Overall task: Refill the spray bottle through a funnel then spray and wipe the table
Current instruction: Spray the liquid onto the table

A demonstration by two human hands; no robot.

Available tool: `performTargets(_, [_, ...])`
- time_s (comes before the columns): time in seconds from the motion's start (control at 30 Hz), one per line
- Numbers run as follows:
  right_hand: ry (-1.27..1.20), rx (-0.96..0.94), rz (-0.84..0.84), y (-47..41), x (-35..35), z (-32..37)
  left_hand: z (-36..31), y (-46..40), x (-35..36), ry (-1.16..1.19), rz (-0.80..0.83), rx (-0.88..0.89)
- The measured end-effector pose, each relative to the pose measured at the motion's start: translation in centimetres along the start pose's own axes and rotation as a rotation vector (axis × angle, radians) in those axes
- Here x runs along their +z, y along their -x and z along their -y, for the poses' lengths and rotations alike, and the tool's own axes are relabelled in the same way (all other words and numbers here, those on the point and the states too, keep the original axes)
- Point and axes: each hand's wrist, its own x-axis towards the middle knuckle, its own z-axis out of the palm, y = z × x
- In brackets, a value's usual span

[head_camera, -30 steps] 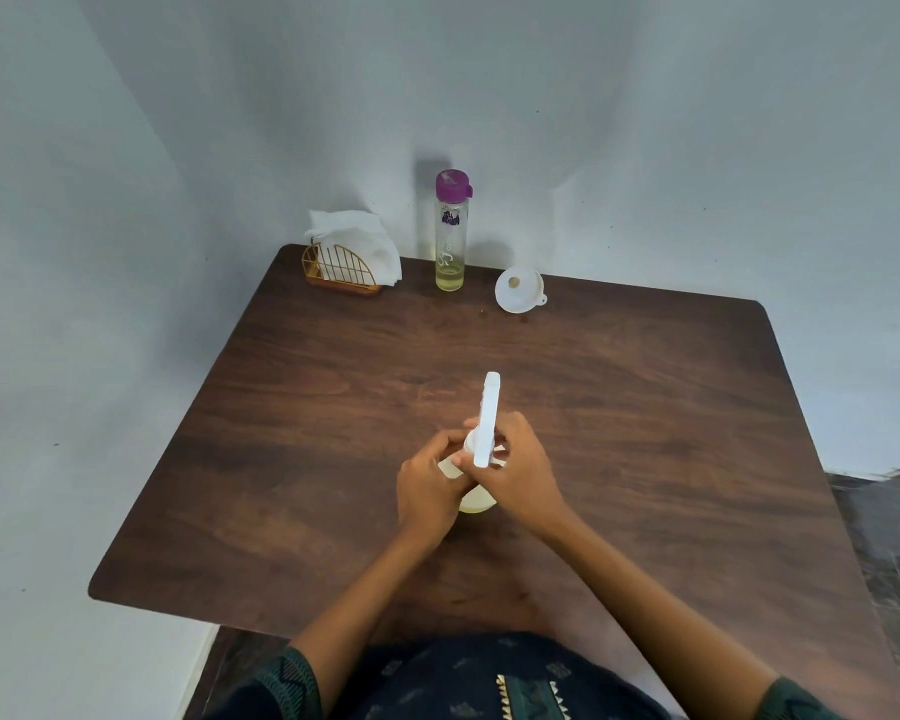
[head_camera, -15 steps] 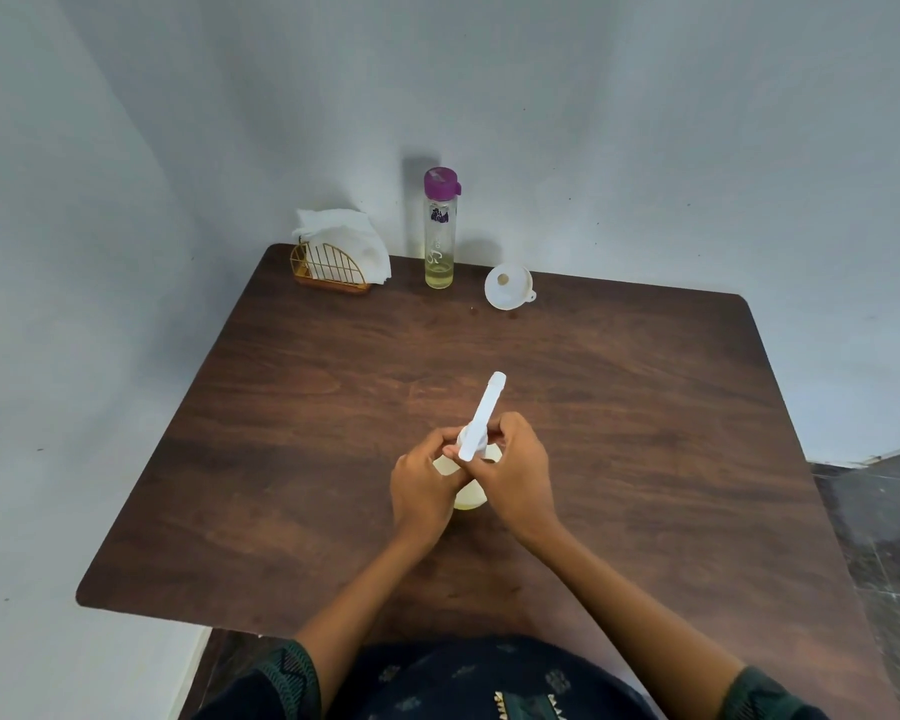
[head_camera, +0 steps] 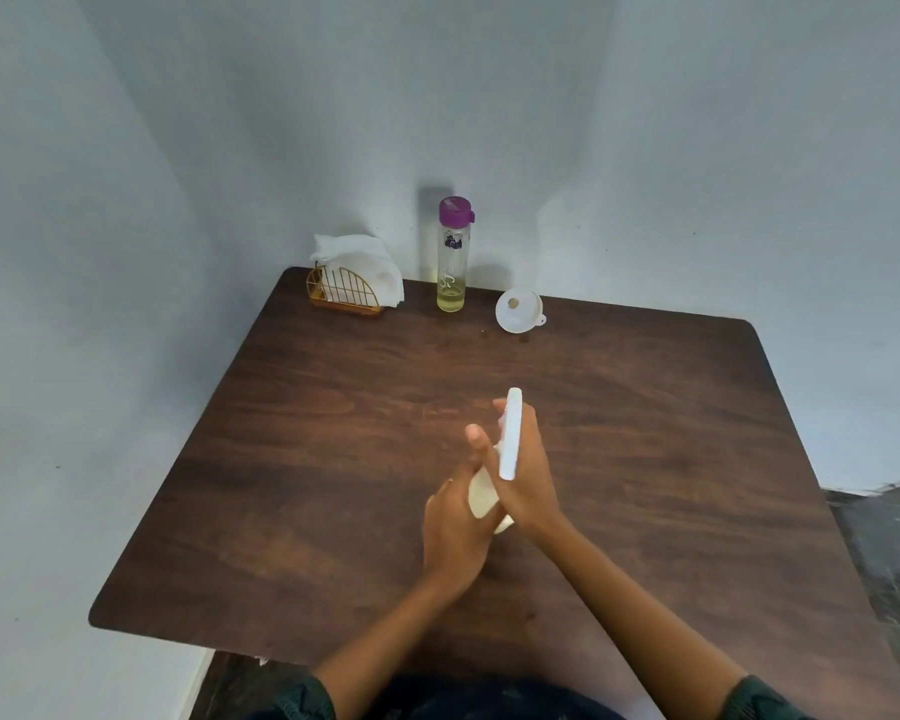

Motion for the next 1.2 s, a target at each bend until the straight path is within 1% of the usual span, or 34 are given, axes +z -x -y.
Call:
performTargets(0.1, [-0.067, -0.017, 0.010, 0.3, -1.1, 0.7, 0.5, 1.0, 0.1, 0.060, 0.066, 0.006])
performTargets(0.17, [-0.124, 0.010, 0.053, 0.3, -2.4, 1.4, 0.8, 1.5, 0.0, 0.108, 0.156, -0.018])
performTargets(0.27, [-0.158, 0.041, 0.151, 0.0, -4.6, 2.1, 1.4, 2.1, 0.3, 0.262, 0.310, -0.096])
performTargets(0.37, [-0.243, 0.118, 0.256, -0.1, -6.2, 2.1, 0.6, 3.0, 0.9, 0.430, 0.502, -0.273])
performTargets(0.43, [-0.216, 0.166, 0.343, -0.1, -6.3, 1.9, 0.0, 3.6, 1.3, 0.565, 0.601, -0.429])
performTargets(0.47, [-0.189, 0.187, 0.383, -0.1, -6.0, 1.7, -0.4, 3.9, 1.5, 0.620, 0.621, -0.505])
performTargets(0.53, [-0.141, 0.227, 0.402, -0.4, -5.0, 1.4, -0.7, 4.3, 2.0, 0.677, 0.604, -0.602])
performTargets(0.63, [-0.098, 0.257, 0.342, -1.5, -3.7, 1.1, -1.2, 4.5, 2.7, 0.719, 0.535, -0.678])
performTargets(0.67, [-0.080, 0.268, 0.338, -1.8, -3.5, 0.9, -1.3, 4.5, 2.9, 0.729, 0.512, -0.691])
performTargets(0.77, [-0.025, 0.295, 0.393, -2.4, -3.5, 0.5, -2.1, 4.8, 3.7, 0.757, 0.439, -0.696])
performTargets(0.87, [-0.058, 0.292, 0.473, -2.0, -5.1, 0.5, -3.0, 5.6, 5.0, 0.747, 0.401, -0.691])
performTargets(0.97, [-0.142, 0.358, 0.444, -1.0, -8.9, -0.7, -4.3, 6.5, 6.8, 0.716, 0.461, -0.683])
performTargets(1.07, [-0.145, 0.416, 0.348, 0.5, -12.9, -2.4, -6.5, 7.5, 8.5, 0.683, 0.584, -0.659])
performTargets(1.13, [-0.138, 0.427, 0.287, 1.7, -14.8, -3.1, -7.6, 8.2, 9.8, 0.646, 0.660, -0.672])
performTargets(1.2, [-0.138, 0.433, 0.229, 2.6, -15.9, -3.9, -7.9, 8.9, 11.1, 0.608, 0.688, -0.653])
